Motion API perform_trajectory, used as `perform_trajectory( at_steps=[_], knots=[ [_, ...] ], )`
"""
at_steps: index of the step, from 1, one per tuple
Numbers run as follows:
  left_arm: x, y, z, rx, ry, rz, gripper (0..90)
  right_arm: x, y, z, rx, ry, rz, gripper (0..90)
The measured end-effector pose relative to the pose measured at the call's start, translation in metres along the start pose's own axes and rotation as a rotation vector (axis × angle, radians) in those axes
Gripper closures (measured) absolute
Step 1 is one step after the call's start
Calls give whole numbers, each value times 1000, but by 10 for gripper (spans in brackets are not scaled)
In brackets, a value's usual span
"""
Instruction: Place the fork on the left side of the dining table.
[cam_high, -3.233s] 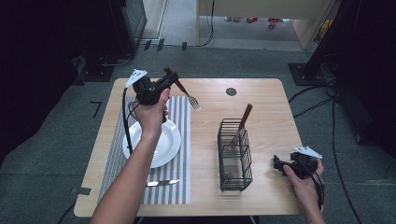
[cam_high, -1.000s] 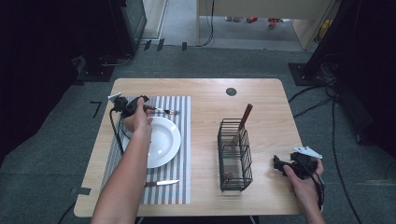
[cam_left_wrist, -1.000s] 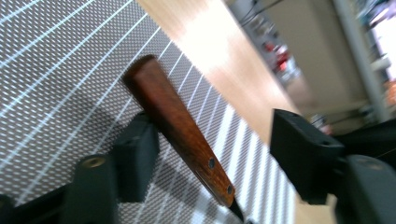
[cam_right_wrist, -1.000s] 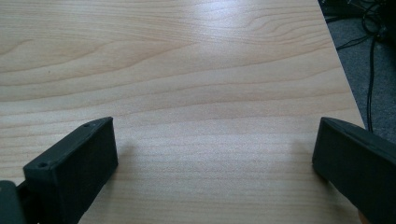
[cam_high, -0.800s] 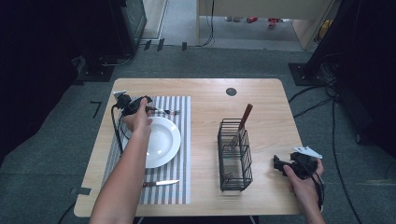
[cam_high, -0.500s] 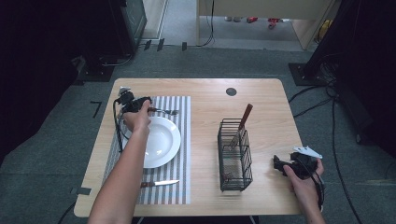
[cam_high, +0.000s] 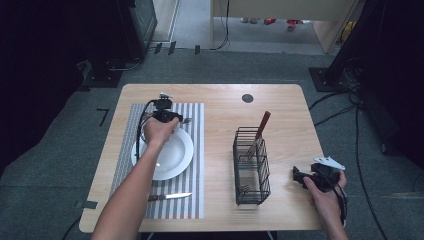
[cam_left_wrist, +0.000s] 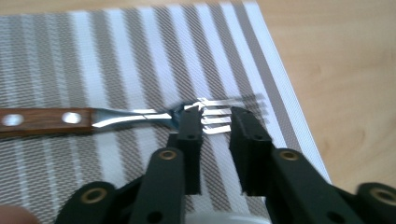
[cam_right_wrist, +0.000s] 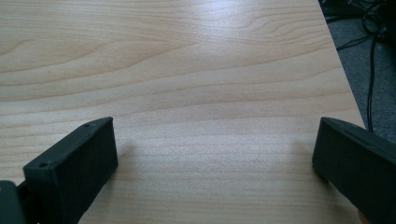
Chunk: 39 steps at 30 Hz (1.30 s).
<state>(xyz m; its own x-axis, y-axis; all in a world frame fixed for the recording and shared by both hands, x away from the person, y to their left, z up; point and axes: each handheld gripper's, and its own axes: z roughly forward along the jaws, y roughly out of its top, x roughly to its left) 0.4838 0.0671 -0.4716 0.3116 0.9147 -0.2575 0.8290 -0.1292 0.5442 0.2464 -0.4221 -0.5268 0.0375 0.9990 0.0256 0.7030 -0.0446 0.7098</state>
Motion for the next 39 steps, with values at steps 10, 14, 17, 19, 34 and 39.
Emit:
perform_trajectory(
  at_steps=[10,14,17,19,34,39],
  knots=[
    [-19,-1,21,171,39,124,824,0,0,0,0,0,0,0],
    [-20,2,24,152,41,107,809,0,0,0,0,0,0,0],
    [-19,2,25,129,50,96,798,0,0,0,0,1,-1,0],
    [-18,2,25,118,44,88,792,0,0,0,0,1,-1,0],
    [-13,-2,24,47,-21,95,554,0,0,0,0,1,-1,0],
    [-6,-1,12,-4,-53,36,376,0,0,0,0,1,-2,0]
  ],
)
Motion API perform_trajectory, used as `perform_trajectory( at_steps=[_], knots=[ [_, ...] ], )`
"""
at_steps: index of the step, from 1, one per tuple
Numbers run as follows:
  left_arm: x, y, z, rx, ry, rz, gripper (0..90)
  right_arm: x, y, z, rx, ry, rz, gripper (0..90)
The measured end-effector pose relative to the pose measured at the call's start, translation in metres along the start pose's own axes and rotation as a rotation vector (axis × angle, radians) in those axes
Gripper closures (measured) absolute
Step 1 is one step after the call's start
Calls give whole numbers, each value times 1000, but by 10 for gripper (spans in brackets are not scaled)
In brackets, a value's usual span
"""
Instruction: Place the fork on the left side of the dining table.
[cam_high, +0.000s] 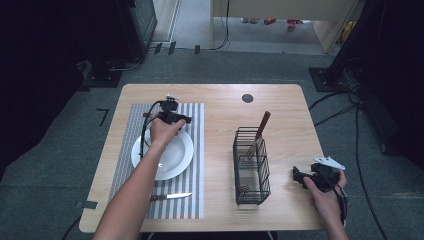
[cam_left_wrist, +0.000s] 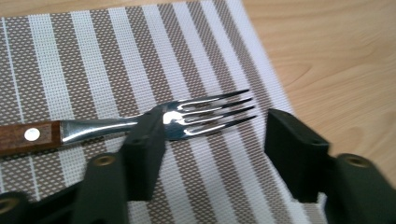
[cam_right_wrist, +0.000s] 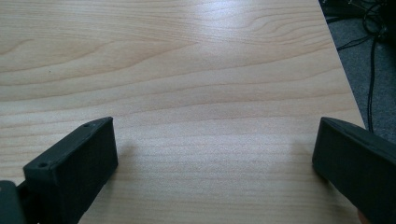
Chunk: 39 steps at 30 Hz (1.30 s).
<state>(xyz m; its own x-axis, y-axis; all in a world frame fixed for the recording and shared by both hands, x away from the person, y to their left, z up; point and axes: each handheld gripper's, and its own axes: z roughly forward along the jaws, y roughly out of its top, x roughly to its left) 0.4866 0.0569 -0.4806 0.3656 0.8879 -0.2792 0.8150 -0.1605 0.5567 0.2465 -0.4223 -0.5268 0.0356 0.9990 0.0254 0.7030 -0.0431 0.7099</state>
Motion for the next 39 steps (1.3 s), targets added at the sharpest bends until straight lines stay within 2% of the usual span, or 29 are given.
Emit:
perform_trajectory(
  at_steps=[1,4,6,8,9,13,17,18,21,29,34,39],
  knots=[
    [0,0,0,0,0,0,349,0,0,0,0,0,0,0],
    [3,1,-13,-56,-71,-66,293,0,0,0,0,0,0,0],
    [3,1,-16,-68,-78,-70,248,0,0,0,0,0,0,0],
    [1,0,-27,-107,-90,-43,191,0,0,0,0,0,0,0],
    [1,0,-27,-107,-90,-43,180,0,0,0,0,0,0,0],
    [-2,-2,-46,-156,-75,-17,180,0,0,0,0,0,0,0],
    [-5,-3,-55,-182,-85,0,174,0,0,0,0,0,0,0],
    [-7,-4,-63,-197,-77,20,172,0,0,0,0,0,0,0],
    [-10,-6,-70,-216,-60,41,171,0,0,0,0,0,0,0],
    [-17,-13,-102,-293,-69,88,149,0,0,0,0,0,0,0],
    [-21,-19,-115,-324,-41,132,139,0,0,0,0,-1,1,0],
    [-20,-28,-129,-347,-69,158,105,0,0,0,1,-3,3,0]
  ],
)
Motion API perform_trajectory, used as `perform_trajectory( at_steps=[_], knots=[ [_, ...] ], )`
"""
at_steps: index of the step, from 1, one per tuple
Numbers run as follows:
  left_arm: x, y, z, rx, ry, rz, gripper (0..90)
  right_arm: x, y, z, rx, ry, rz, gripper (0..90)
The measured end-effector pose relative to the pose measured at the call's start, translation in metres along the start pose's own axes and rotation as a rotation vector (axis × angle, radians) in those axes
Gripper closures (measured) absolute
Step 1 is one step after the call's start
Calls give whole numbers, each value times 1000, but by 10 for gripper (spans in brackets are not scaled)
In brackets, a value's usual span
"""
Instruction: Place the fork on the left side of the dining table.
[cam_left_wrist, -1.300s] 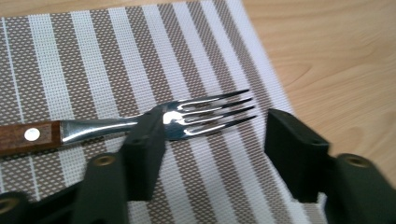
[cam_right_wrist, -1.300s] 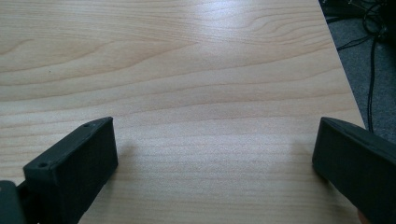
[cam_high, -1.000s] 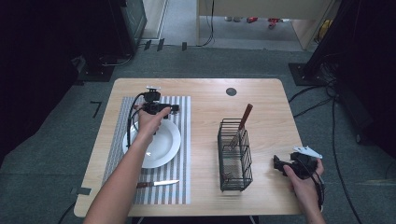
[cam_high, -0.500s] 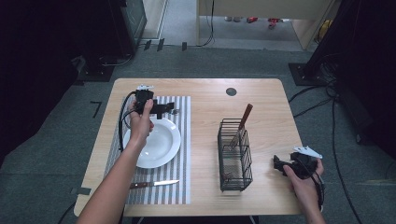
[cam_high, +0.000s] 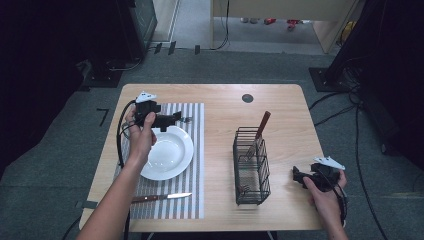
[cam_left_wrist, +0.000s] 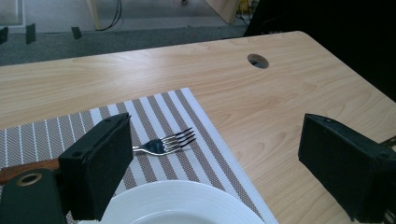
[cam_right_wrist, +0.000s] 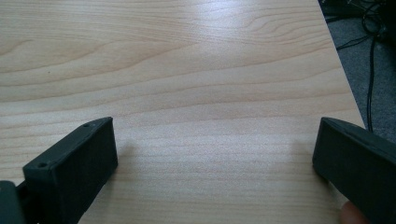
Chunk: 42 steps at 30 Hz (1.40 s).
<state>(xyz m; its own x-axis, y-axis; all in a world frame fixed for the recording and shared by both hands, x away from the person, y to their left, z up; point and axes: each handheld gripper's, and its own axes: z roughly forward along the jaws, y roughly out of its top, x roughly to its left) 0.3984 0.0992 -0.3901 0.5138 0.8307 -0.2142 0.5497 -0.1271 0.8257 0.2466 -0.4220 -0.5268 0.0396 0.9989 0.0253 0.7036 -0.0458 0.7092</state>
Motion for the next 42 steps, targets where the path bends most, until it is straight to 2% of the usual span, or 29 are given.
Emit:
perform_trajectory(
  at_steps=[9,18,23,26,31,32,33,35,36,39,40,42],
  knots=[
    [9,-18,-30,-34,0,1,94,0,0,0,-1,-2,3,0],
    [15,-35,-50,-54,18,1,80,0,0,0,-1,-4,5,0],
    [19,-49,-63,-77,39,-14,80,0,0,0,-2,-4,5,0],
    [25,-61,-69,-72,62,-24,80,0,0,0,-2,-4,5,0],
    [33,-77,-78,-66,75,-42,79,1,0,0,-1,-4,6,0],
    [35,-79,-80,-67,70,-45,20,1,0,0,0,-4,6,0],
    [36,-82,-81,-66,61,-47,20,1,0,0,0,-4,6,0],
    [43,-94,-88,-65,84,-57,14,1,0,0,0,-4,5,0],
    [43,-94,-88,-65,84,-57,14,1,0,0,0,-4,5,0],
    [53,-111,-96,-59,116,-86,14,1,0,0,0,-5,6,0],
    [53,-111,-96,-59,116,-86,14,1,0,0,0,-5,6,0],
    [61,-127,-101,-45,151,-103,14,1,0,0,0,-6,7,0]
  ],
)
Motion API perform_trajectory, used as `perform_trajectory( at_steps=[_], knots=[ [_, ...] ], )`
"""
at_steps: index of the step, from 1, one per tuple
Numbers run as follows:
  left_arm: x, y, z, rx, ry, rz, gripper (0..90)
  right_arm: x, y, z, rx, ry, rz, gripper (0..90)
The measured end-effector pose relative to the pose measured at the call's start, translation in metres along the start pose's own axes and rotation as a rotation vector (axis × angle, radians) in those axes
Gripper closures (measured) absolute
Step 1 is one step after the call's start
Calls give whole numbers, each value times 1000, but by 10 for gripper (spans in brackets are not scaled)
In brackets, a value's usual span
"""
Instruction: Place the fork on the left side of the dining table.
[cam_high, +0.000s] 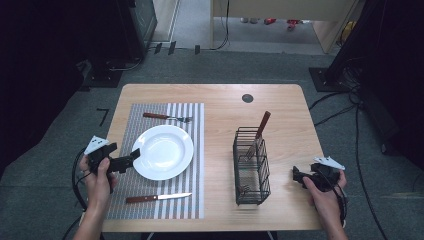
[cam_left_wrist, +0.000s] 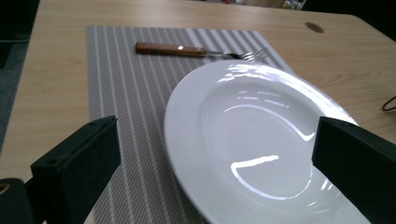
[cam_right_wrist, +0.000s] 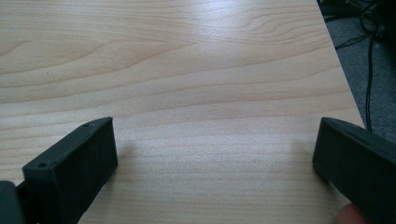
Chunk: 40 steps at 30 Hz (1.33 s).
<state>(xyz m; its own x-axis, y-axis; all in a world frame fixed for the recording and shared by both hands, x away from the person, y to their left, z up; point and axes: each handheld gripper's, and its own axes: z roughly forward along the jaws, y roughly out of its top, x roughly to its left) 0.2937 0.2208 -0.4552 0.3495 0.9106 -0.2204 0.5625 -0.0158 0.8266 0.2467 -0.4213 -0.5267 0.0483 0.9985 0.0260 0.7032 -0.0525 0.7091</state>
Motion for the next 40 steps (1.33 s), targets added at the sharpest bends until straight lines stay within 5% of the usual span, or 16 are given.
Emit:
perform_trajectory(
  at_steps=[6,15,23,28,40],
  knots=[
    [15,-32,-10,44,60,-42,14,0,0,0,0,0,0,0],
    [14,-72,-21,129,92,-24,14,0,0,0,0,0,-1,0],
    [20,-81,-18,157,168,5,14,0,0,0,0,1,-1,0],
    [12,-81,-11,194,275,56,13,0,-1,-1,1,0,1,0],
    [12,-81,-11,194,282,52,13,0,-1,-1,2,1,-2,0]
  ],
)
